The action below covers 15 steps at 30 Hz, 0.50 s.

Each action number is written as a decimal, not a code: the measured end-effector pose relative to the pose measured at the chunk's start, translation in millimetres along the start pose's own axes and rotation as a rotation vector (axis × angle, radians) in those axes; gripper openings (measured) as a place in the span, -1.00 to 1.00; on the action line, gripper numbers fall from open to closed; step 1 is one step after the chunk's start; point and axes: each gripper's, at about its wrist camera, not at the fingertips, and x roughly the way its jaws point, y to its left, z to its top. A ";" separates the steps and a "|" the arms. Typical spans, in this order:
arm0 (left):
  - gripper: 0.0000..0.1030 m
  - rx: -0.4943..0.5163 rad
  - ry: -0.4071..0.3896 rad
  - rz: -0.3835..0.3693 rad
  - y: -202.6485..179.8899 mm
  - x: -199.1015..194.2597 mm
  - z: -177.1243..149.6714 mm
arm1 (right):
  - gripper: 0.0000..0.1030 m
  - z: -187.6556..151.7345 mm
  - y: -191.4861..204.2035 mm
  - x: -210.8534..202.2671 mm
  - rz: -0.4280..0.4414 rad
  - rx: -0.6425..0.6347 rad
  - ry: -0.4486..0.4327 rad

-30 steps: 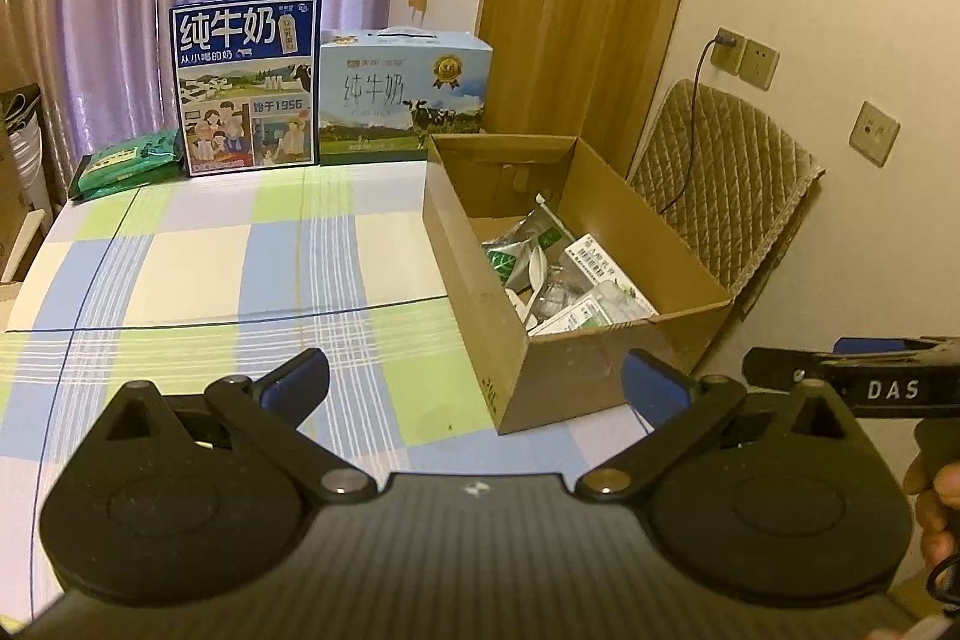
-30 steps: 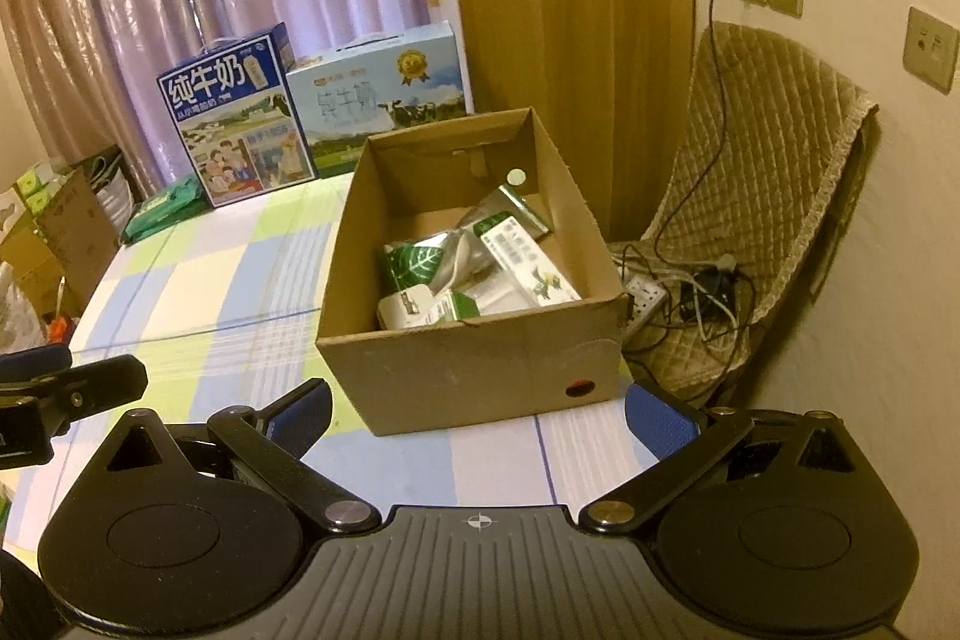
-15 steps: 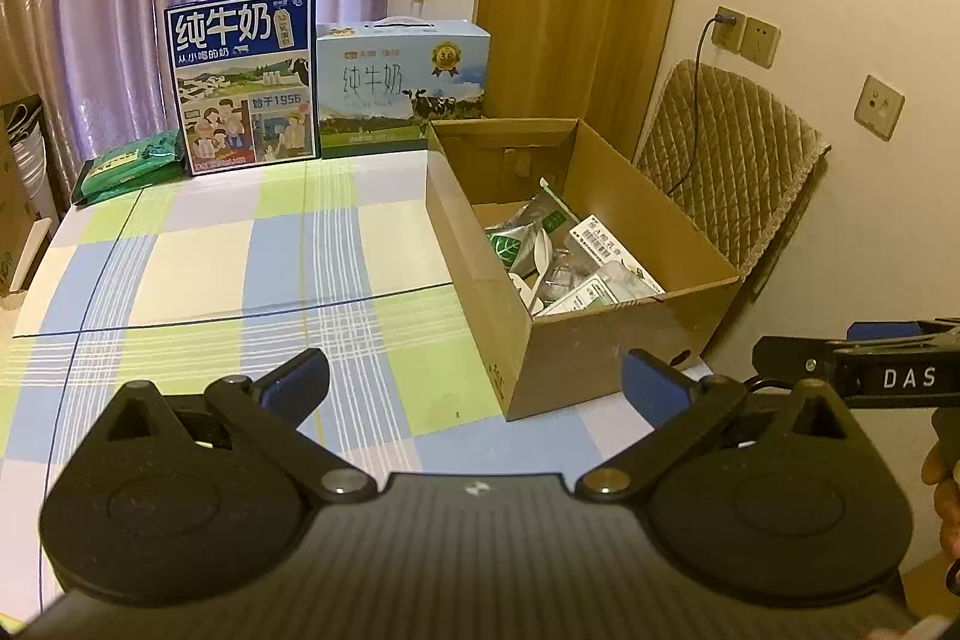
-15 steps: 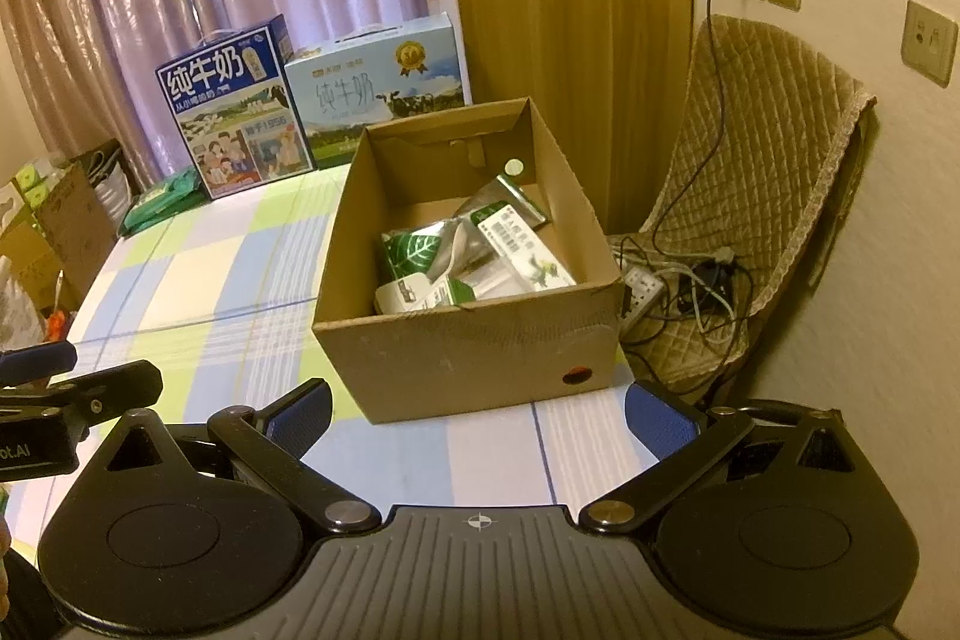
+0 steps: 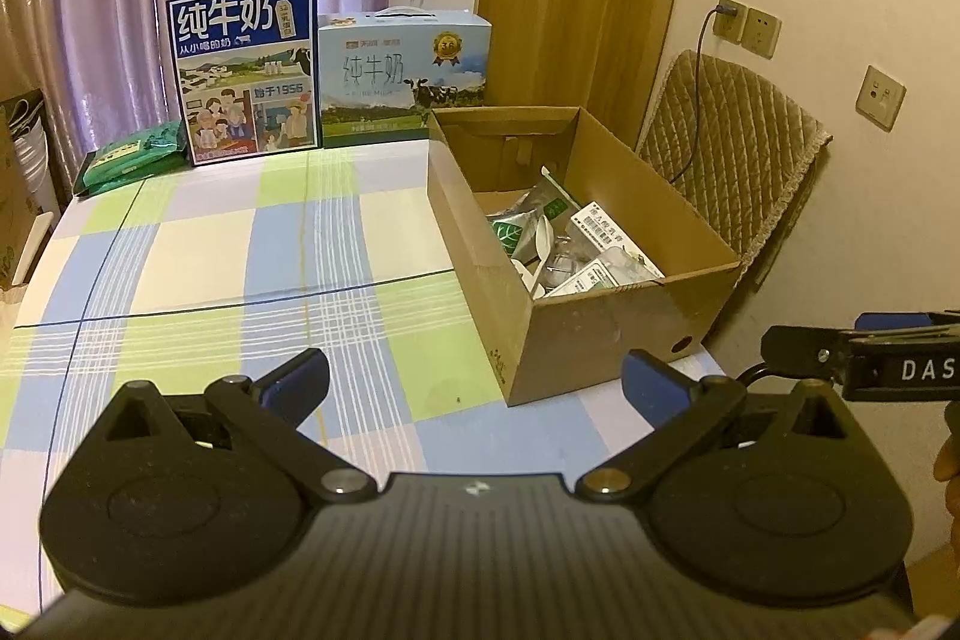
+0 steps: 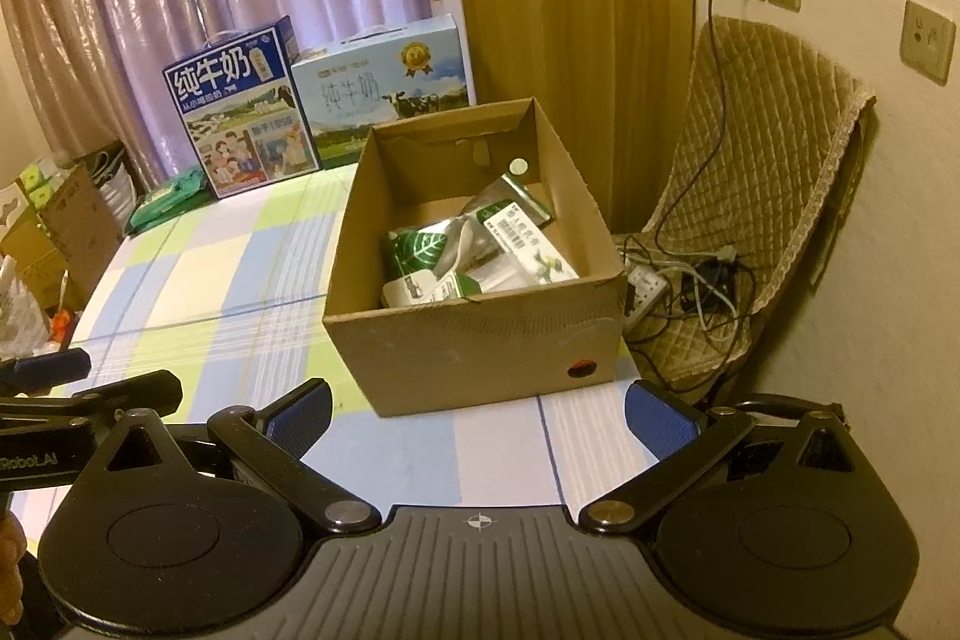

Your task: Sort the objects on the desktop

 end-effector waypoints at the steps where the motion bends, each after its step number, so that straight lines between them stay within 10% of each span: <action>1: 0.98 -0.002 0.000 0.000 0.7 -0.2 0.0 | 0.96 -0.1 0.0 -1.2 0.000 0.000 -0.003; 15: 0.98 -0.009 0.000 0.006 3.4 -5.1 -2.6 | 0.96 -0.8 3.0 -13.5 -0.011 -0.021 -0.023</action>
